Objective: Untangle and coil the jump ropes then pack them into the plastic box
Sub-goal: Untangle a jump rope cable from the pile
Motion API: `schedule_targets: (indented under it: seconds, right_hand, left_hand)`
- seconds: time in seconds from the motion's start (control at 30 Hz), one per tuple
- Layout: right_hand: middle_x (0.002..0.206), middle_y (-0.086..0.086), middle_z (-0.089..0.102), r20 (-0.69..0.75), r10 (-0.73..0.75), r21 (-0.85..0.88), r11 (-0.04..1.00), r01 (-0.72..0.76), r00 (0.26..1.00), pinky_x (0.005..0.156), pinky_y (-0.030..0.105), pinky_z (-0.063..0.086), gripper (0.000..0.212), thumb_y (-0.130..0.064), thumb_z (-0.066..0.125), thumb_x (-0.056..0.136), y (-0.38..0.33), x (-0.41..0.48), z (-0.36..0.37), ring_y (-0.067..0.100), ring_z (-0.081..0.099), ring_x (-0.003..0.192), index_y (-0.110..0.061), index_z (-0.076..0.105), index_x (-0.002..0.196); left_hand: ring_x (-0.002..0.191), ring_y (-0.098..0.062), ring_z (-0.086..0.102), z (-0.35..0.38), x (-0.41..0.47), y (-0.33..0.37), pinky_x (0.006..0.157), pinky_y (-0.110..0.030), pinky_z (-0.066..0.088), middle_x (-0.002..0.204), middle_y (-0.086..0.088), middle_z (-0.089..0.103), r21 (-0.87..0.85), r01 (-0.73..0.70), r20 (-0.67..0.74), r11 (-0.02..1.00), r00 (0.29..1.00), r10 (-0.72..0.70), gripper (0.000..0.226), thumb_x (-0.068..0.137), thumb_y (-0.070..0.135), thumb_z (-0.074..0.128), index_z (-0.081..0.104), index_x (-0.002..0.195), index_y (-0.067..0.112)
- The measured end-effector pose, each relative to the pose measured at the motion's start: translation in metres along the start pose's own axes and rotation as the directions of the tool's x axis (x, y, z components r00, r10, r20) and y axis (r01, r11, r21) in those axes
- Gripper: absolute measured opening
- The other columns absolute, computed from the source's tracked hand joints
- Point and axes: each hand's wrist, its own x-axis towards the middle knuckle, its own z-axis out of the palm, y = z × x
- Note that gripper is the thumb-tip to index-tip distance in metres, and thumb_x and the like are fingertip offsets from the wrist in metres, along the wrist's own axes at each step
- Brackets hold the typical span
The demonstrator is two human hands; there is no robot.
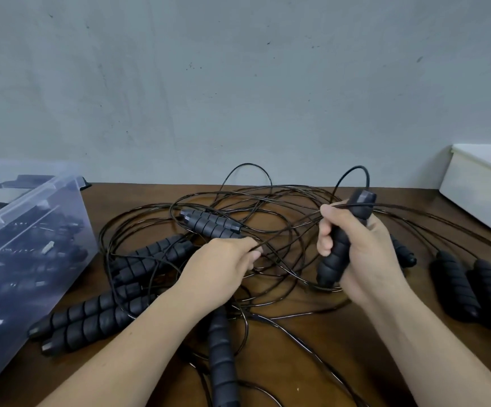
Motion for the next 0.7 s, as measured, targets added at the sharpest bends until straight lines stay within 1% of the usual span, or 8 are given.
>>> schedule_targets:
  seconds: [0.1, 0.2, 0.33, 0.43, 0.5, 0.57, 0.63, 0.7]
  right_hand:
    - [0.075, 0.012, 0.062, 0.025, 0.021, -0.059, 0.998, -0.02, 0.999, 0.052, 0.031, 0.043, 0.013, -0.02, 0.079, 0.088, 0.007, 0.0, 0.001, 0.021, 0.048, 0.055, -0.013, 0.069, 0.091]
    - [0.076, 0.014, 0.067, 0.081, 0.057, -0.184, 0.982, -0.041, 0.995, 0.051, 0.031, 0.046, 0.019, -0.017, 0.083, 0.087, 0.024, -0.005, 0.008, 0.021, 0.054, 0.055, -0.006, 0.073, 0.099]
    - [0.077, 0.016, 0.07, 0.185, 0.02, -0.323, 0.946, 0.042, 0.983, 0.05, 0.032, 0.049, 0.018, -0.021, 0.079, 0.096, 0.043, -0.013, 0.016, 0.025, 0.059, 0.057, -0.005, 0.073, 0.104]
    - [0.077, 0.015, 0.073, 0.183, -0.031, -0.393, 0.914, 0.102, 0.983, 0.051, 0.034, 0.051, 0.021, -0.023, 0.078, 0.097, 0.047, -0.013, 0.014, 0.025, 0.062, 0.057, -0.003, 0.071, 0.1]
    - [0.078, 0.017, 0.074, 0.174, -0.028, -0.353, 0.932, 0.089, 0.984, 0.051, 0.033, 0.051, 0.022, -0.021, 0.077, 0.096, 0.044, -0.012, 0.015, 0.025, 0.062, 0.057, 0.0, 0.07, 0.098]
    - [0.077, 0.017, 0.073, 0.117, -0.011, -0.248, 0.968, 0.04, 0.993, 0.05, 0.03, 0.048, 0.018, -0.014, 0.076, 0.096, 0.034, -0.009, 0.014, 0.022, 0.06, 0.056, 0.001, 0.069, 0.091]
    - [0.077, 0.013, 0.07, 0.02, 0.013, -0.108, 0.994, -0.01, 1.0, 0.05, 0.027, 0.045, 0.014, -0.012, 0.075, 0.095, 0.018, -0.003, 0.009, 0.019, 0.056, 0.056, -0.005, 0.067, 0.086]
    - [0.079, 0.011, 0.067, -0.031, 0.006, 0.001, 1.0, -0.006, 0.999, 0.051, 0.026, 0.044, 0.016, -0.018, 0.075, 0.094, 0.003, 0.005, -0.001, 0.017, 0.054, 0.06, -0.011, 0.066, 0.083]
  left_hand:
    - [0.08, -0.002, 0.065, -0.005, 0.001, 0.005, 0.079, -0.035, 0.058, 0.082, 0.015, 0.07, -0.011, 0.015, -0.075, 1.0, 0.997, -0.016, 0.027, 0.11, 0.042, 0.042, 0.067, 0.118, 0.034]
    - [0.072, -0.003, 0.063, -0.011, -0.003, 0.012, 0.072, -0.033, 0.056, 0.074, 0.014, 0.066, -0.053, -0.028, -0.146, 0.998, 0.989, 0.02, 0.026, 0.109, 0.042, 0.042, 0.065, 0.12, 0.037]
    - [0.067, -0.008, 0.061, -0.008, -0.011, 0.024, 0.065, -0.035, 0.054, 0.069, 0.01, 0.062, -0.069, -0.109, -0.115, 0.992, 0.988, 0.101, 0.019, 0.108, 0.037, 0.045, 0.063, 0.108, 0.031]
    - [0.066, -0.008, 0.063, -0.003, -0.012, 0.026, 0.064, -0.033, 0.054, 0.069, 0.011, 0.062, -0.048, -0.122, -0.092, 0.991, 0.989, 0.117, 0.018, 0.108, 0.035, 0.047, 0.065, 0.111, 0.033]
    - [0.067, -0.008, 0.063, -0.001, -0.011, 0.025, 0.064, -0.034, 0.055, 0.07, 0.011, 0.063, -0.061, -0.128, -0.073, 0.99, 0.99, 0.124, 0.014, 0.106, 0.038, 0.051, 0.064, 0.108, 0.034]
    - [0.066, -0.008, 0.061, -0.001, -0.011, 0.025, 0.063, -0.038, 0.054, 0.067, 0.01, 0.062, -0.085, -0.11, -0.064, 0.99, 0.992, 0.105, 0.013, 0.104, 0.042, 0.056, 0.063, 0.097, 0.034]
    - [0.065, -0.008, 0.062, -0.002, -0.012, 0.025, 0.064, -0.037, 0.054, 0.065, 0.01, 0.063, -0.117, -0.075, -0.041, 0.99, 0.997, 0.071, 0.016, 0.103, 0.044, 0.058, 0.064, 0.092, 0.035]
    - [0.066, -0.006, 0.064, -0.003, -0.012, 0.026, 0.067, -0.035, 0.056, 0.065, 0.01, 0.066, -0.119, -0.053, -0.021, 0.991, 0.998, 0.051, 0.017, 0.103, 0.047, 0.057, 0.065, 0.092, 0.036]
